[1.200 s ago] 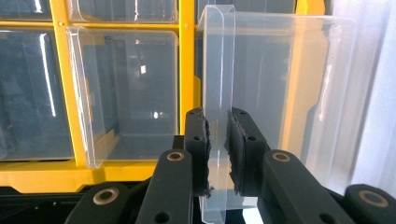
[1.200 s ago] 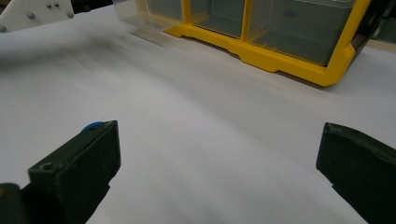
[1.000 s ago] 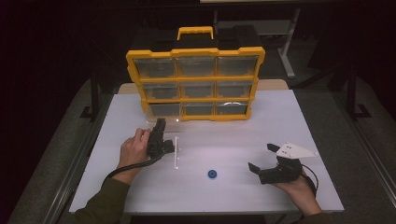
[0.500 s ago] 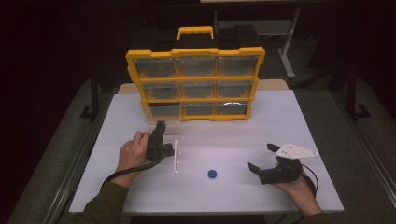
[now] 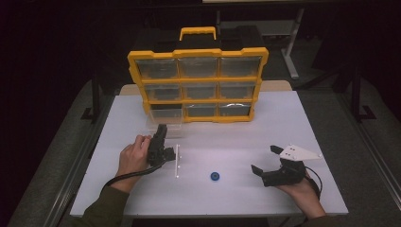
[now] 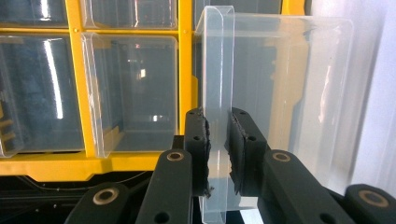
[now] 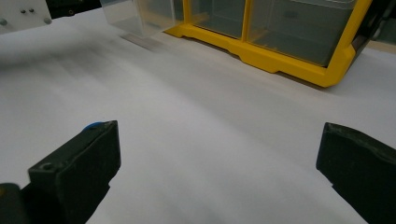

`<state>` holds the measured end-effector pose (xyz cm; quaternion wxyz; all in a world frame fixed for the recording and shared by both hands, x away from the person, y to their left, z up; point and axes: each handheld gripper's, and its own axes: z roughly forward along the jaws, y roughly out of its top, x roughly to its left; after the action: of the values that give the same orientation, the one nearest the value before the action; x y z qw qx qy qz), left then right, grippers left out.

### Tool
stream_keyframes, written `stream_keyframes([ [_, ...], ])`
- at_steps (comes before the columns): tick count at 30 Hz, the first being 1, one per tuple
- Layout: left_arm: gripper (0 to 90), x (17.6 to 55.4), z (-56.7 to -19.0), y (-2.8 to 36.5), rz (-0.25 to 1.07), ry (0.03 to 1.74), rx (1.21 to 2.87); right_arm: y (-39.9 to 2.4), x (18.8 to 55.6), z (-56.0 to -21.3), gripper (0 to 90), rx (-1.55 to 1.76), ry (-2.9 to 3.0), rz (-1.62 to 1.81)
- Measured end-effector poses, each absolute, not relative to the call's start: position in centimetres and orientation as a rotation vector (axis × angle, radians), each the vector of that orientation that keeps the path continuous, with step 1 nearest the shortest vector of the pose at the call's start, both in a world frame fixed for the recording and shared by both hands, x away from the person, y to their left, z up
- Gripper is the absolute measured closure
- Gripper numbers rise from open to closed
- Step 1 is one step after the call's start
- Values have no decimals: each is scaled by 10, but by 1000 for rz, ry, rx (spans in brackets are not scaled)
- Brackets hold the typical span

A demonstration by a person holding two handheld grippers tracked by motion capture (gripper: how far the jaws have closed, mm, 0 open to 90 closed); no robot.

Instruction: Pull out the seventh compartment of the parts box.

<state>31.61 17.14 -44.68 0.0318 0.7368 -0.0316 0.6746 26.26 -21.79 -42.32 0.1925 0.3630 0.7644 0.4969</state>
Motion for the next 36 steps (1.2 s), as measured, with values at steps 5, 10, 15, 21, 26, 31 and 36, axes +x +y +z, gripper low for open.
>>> stream_keyframes([
  [5,787,315,-446,172,2079,-93,2266,-218,263,-423,0,1016,2146,1395],
  [10,786,315,-447,172,2078,-99,2267,-218,262,-423,0,1021,2144,1396],
  [15,782,315,-447,172,2073,-102,2269,-218,262,-423,0,1020,2145,1395],
  [21,704,315,-446,172,2059,-86,2266,-218,262,-423,0,1020,2143,1396],
  [26,594,313,-445,172,2023,-67,2277,-218,262,-423,0,1021,2144,1396],
  [31,498,310,-444,173,2015,-49,2275,-218,262,-423,0,1029,2140,1398],
  [36,433,305,-443,176,1987,4,2290,-218,262,-423,0,1018,2141,1393],
])
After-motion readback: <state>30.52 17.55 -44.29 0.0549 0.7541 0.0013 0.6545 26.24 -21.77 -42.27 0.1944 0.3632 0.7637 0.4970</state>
